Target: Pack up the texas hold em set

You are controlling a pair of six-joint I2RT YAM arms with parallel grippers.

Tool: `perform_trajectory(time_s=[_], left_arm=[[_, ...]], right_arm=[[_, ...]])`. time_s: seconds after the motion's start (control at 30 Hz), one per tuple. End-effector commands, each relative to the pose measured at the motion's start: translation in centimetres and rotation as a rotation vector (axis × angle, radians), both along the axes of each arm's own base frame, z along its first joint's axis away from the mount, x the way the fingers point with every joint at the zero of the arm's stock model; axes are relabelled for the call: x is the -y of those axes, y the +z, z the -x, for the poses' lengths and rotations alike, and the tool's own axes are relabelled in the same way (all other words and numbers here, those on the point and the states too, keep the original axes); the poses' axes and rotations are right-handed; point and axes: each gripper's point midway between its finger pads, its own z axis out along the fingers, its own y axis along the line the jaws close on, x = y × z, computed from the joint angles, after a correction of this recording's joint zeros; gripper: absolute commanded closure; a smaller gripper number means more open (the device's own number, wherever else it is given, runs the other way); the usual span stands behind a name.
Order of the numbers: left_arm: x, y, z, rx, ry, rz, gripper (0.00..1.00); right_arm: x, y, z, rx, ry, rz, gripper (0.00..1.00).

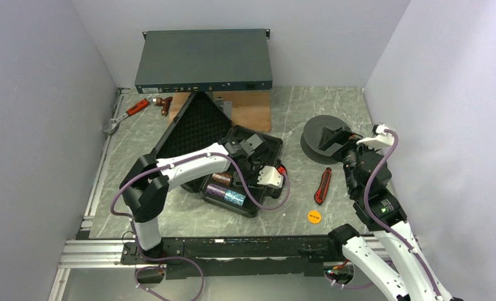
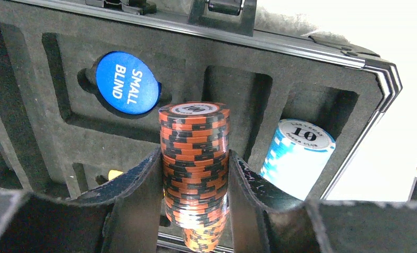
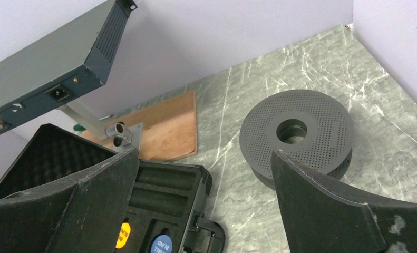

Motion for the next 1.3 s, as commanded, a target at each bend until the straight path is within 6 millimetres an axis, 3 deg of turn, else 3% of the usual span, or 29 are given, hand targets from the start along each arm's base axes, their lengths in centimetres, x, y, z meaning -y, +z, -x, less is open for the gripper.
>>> perform_trajectory(time_s=[0.0, 1.0, 1.13, 1.27], left_arm=[[-1.5, -0.3, -0.3, -0.019, 0.034, -0.04, 1.0], [-5.0, -2.0, 1.7, -0.08, 0.043, -0.123, 1.0], [-5.2, -2.1, 1.1, -0.042, 0.054, -0.13, 0.92], [-5.1, -1.3, 0.4, 0.036, 0.039, -0.089, 0.62]], right_arm=[[-0.3, 1.0, -0.1, 0.035, 0.014, -0.022, 0.02], [-0.9, -0.8, -0.6, -0.008, 0.035, -0.008, 0.02], [-0.9, -1.0, -0.6, -0.01, 0.035, -0.01, 0.02], [-0.9, -1.2, -0.6, -0.016, 0.035, -0.008, 0.02]])
